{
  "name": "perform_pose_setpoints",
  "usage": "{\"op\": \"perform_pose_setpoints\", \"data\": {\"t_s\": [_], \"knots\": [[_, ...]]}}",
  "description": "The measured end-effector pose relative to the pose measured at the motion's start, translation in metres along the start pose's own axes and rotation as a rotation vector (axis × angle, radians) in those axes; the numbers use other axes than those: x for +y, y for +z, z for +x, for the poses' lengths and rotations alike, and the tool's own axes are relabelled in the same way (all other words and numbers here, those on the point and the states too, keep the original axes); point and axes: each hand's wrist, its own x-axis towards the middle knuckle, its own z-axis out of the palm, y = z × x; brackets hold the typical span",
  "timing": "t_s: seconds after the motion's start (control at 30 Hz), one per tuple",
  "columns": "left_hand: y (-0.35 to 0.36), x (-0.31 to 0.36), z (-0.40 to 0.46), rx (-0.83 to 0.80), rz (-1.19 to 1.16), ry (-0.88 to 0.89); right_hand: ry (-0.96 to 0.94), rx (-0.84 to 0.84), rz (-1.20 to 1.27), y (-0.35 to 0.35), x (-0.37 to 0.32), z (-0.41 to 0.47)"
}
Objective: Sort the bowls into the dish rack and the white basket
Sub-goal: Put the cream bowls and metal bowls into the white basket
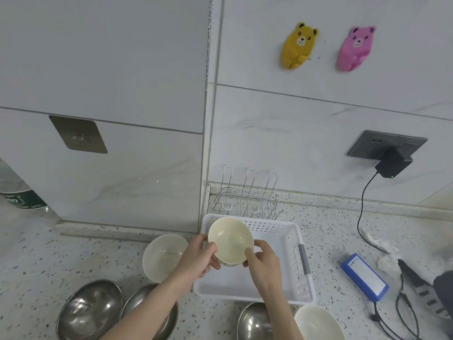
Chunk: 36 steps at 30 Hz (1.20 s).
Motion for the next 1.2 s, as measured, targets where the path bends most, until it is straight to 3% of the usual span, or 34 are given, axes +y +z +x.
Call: {"op": "perform_pose_setpoints", "data": {"t_s": [0.27, 0.57, 0.97, 1.2], "knots": [[-0.002, 0.013, 0.001, -0.017, 0.006, 0.029, 0.028, 0.024, -0.104, 0.005, -0.014, 0.012], [-0.061, -0.017, -0.001, 0.262, -0.07, 0.011, 0.078, 0.107, -0.133, 0.017, -0.014, 0.012], [-0.13, -0.039, 0.014, 0.424, 0.378, -0.088, 0.124, 0.087, -0.252, 0.026, -0.01, 0.013], [-0.135, -0.045, 0.022, 0.278, 0.529, -0.17, 0.151, 0.038, -0.251, 0.027, -0.008, 0.009]]}}
